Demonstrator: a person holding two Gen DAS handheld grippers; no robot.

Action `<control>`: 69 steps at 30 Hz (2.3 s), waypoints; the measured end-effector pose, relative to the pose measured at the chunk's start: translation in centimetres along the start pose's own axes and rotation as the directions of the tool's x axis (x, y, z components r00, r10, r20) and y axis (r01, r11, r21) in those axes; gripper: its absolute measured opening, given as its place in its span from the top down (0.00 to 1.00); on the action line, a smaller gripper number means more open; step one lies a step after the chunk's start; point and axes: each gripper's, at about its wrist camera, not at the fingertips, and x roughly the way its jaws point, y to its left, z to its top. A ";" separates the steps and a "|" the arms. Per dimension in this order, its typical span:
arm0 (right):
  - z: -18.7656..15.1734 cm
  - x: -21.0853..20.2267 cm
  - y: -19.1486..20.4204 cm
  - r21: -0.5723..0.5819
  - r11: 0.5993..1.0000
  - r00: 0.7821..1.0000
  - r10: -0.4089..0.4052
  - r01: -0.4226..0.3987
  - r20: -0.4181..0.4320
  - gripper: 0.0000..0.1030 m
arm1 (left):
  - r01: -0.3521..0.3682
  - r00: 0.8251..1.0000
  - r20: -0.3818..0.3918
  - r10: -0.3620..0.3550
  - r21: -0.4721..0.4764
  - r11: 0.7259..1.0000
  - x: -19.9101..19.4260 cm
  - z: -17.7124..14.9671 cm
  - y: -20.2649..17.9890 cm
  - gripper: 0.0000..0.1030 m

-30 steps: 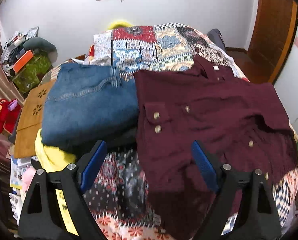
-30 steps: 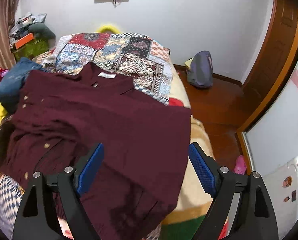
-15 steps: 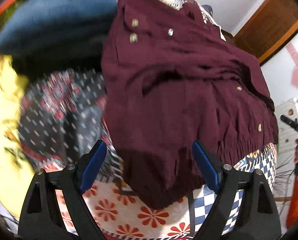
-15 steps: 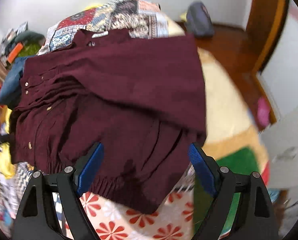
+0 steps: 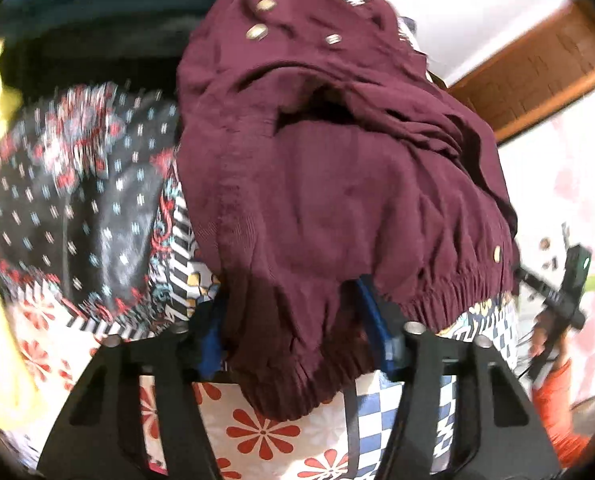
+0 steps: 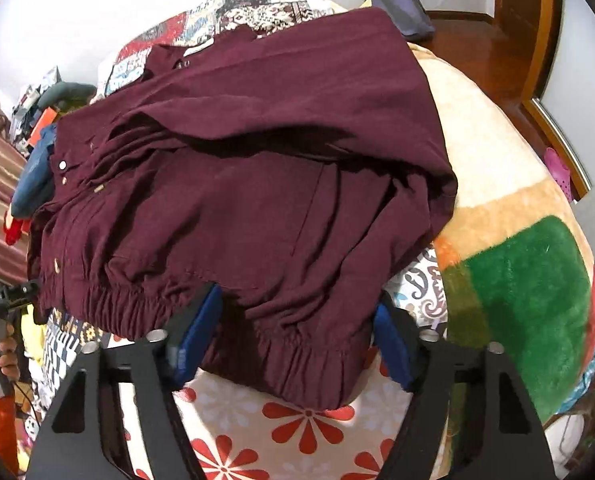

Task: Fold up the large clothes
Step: 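Grasp the elastic hem with the left gripper and lift it toward the collar, then lay the hem over the collar and open both grippers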

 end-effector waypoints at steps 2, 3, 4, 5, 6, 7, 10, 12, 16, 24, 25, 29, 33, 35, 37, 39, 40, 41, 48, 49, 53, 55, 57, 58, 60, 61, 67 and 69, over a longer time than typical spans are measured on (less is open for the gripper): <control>0.4 -0.3 -0.2 0.014 0.999 0.999 -0.041 0.041 0.006 0.72 | -0.037 0.999 0.034 0.034 0.068 0.997 -0.9 0.0 -1.4 0.65; 0.6 -0.3 -0.5 0.027 0.999 0.999 -0.040 0.040 0.005 0.78 | -0.053 0.998 0.050 0.049 0.092 0.994 -1.4 0.0 -1.9 0.75; 1.0 -0.6 -0.9 0.050 0.999 1.000 -0.014 0.014 0.008 0.85 | -0.060 0.996 0.065 0.054 0.103 0.993 -2.0 0.1 -2.3 0.80; 0.9 -0.8 -1.5 0.063 0.998 1.000 0.006 -0.007 0.010 0.89 | -0.057 0.996 0.076 0.049 0.106 0.993 -2.5 0.2 -2.4 0.87; 1.2 -1.1 -1.9 0.081 0.996 0.999 0.040 -0.041 0.014 0.89 | -0.046 0.996 0.087 0.037 0.106 0.993 -3.1 0.4 -2.6 0.88; 1.4 -1.4 -2.0 0.085 0.995 0.998 0.052 -0.054 0.017 0.90 | -0.035 0.995 0.097 0.025 0.103 0.994 -3.6 0.8 -2.7 0.89; 2.3 -2.1 -1.5 0.061 0.996 0.997 0.063 -0.066 0.042 0.91 | -0.010 0.992 0.129 -0.003 0.100 0.995 -5.0 2.1 -3.1 0.92; 3.4 -3.0 -0.8 0.041 0.996 0.994 0.073 -0.076 0.078 0.92 | 0.028 0.985 0.167 -0.043 0.088 0.996 -6.3 3.5 -3.5 0.93; 7.2 -4.9 0.8 -0.011 0.993 0.979 0.118 -0.117 0.168 0.92 | 0.170 0.956 0.239 -0.170 0.021 0.985 -9.5 7.5 -3.0 0.94; 18.5 -4.7 2.3 -0.058 0.998 0.959 0.038 -0.022 0.281 0.94 | 0.107 0.921 0.381 -0.083 -0.041 0.993 -10.2 19.2 -2.3 0.94; 19.8 -3.9 2.1 -0.050 0.999 0.958 0.025 -0.011 0.285 0.94 | 0.091 0.923 0.381 -0.062 -0.059 0.994 -9.4 20.5 -2.0 0.94; 23.2 0.9 0.6 -0.002 0.999 0.967 -0.036 0.037 0.251 0.94 | -0.033 0.930 0.360 0.072 -0.113 0.993 -5.0 24.6 -0.5 0.94; 25.1 6.6 -1.4 0.057 0.997 0.982 -0.067 0.058 0.175 0.94 | -0.136 0.939 0.293 0.177 -0.156 0.978 0.6 27.1 1.3 0.94; 25.7 8.8 -1.8 0.072 0.995 0.985 -0.081 0.071 0.151 0.94 | -0.180 0.943 0.253 0.215 -0.155 0.971 3.1 27.9 2.0 0.94; 26.0 10.3 -1.9 0.059 0.994 0.986 -0.101 0.094 0.134 0.94 | -0.216 0.943 0.227 0.242 -0.134 0.967 4.8 28.2 2.5 0.93; 26.0 10.6 -1.4 0.018 0.993 0.984 -0.122 0.120 0.132 0.94 | -0.239 0.941 0.218 0.258 -0.107 0.965 5.4 28.2 2.2 0.92; 25.9 10.5 -1.1 -0.012 0.990 0.982 -0.135 0.137 0.130 0.92 | -0.249 0.941 0.216 0.262 -0.085 0.965 5.4 28.1 2.0 0.92; 25.9 10.2 -0.9 -0.035 0.988 0.982 -0.145 0.150 0.123 0.91 | -0.263 0.939 0.211 0.270 -0.060 0.963 5.3 28.0 1.7 0.91; 26.5 6.8 0.4 -0.099 0.982 0.983 -0.148 0.158 0.105 0.62 | -0.244 0.949 0.208 0.236 0.013 0.970 2.0 27.5 -0.9 0.51; 26.3 5.4 0.7 -0.101 0.980 0.977 -0.154 0.170 0.150 0.41 | -0.221 0.946 0.248 0.210 0.017 0.975 0.7 27.3 -1.4 0.49; 25.0 0.9 2.2 -0.113 0.979 0.946 -0.132 0.172 0.297 0.26 | -0.249 0.911 0.355 0.211 0.064 0.966 -3.0 26.4 -4.1 0.42; 24.7 0.0 3.2 -0.130 0.980 0.948 -0.105 0.150 0.299 0.26 | -0.287 0.896 0.380 0.229 0.103 0.952 -3.6 25.8 -5.7 0.41; 23.9 -0.6 4.7 -0.162 0.981 0.957 -0.059 0.109 0.285 0.26 | -0.321 0.891 0.383 0.245 0.149 0.935 -3.4 25.1 -7.3 0.37; 23.6 -0.6 5.4 -0.178 0.979 0.960 -0.041 0.094 0.277 0.26 | -0.331 0.890 0.381 0.250 0.165 0.929 -3.2 24.8 -7.8 0.36; 22.7 -0.1 7.1 -0.220 0.973 0.966 -0.008 0.068 0.260 0.26 | -0.351 0.892 0.372 0.258 0.210 0.913 -2.0 23.8 -9.2 0.34; 22.1 0.2 7.9 -0.244 0.968 0.968 0.009 0.054 0.250 0.26 | -0.353 0.895 0.366 0.257 0.226 0.908 -1.4 23.3 -9.6 0.33; 19.3 4.7 11.4 -0.330 0.944 0.987 0.038 0.017 0.158 0.24 | -0.302 0.935 0.274 0.226 0.278 0.912 3.8 21.0 -10.9 0.33; 18.4 7.1 12.0 -0.345 0.938 0.995 0.024 0.013 0.101 0.24 | -0.275 0.950 0.224 0.217 0.276 0.921 5.9 20.4 -10.8 0.33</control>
